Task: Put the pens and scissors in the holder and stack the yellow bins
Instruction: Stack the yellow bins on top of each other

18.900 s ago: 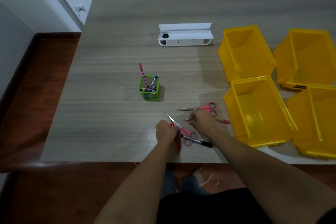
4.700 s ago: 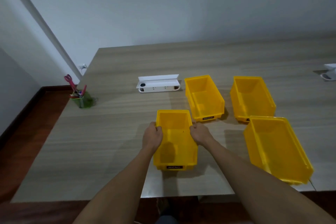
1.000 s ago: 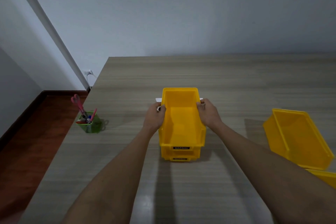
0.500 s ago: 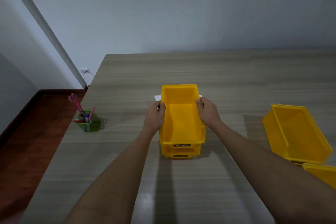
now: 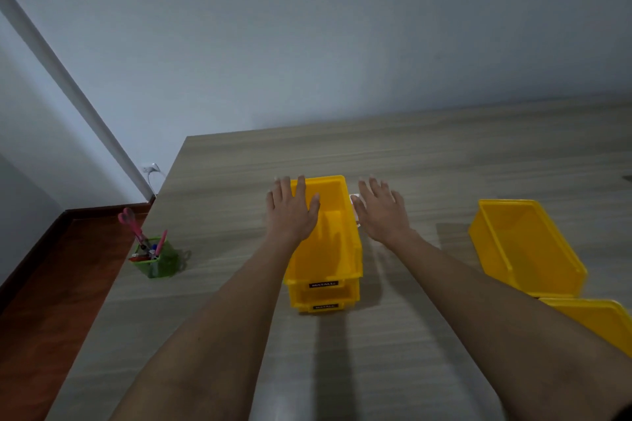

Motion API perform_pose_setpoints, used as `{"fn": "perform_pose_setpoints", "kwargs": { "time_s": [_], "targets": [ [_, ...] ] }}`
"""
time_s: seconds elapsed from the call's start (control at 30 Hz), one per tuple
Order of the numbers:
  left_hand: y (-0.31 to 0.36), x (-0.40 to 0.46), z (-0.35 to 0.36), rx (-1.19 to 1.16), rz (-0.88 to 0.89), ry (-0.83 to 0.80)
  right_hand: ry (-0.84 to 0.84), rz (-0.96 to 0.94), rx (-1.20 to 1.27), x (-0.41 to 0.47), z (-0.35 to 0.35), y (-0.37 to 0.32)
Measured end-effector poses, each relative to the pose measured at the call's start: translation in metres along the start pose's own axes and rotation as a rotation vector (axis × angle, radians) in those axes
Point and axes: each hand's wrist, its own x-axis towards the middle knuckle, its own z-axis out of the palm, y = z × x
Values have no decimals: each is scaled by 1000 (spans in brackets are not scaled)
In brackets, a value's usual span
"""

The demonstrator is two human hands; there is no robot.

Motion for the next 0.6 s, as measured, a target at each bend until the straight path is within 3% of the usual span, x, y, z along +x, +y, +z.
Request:
{"fn": "perform_pose_setpoints", "kwargs": {
  "time_s": [0.33, 0.6],
  "targets": [
    [148, -43, 29, 11, 104, 9, 68, 95, -122, -69, -56, 130],
    [282, -119, 91, -78, 139, -148, 45, 241, -133, -156, -70, 271]
  ]
}}
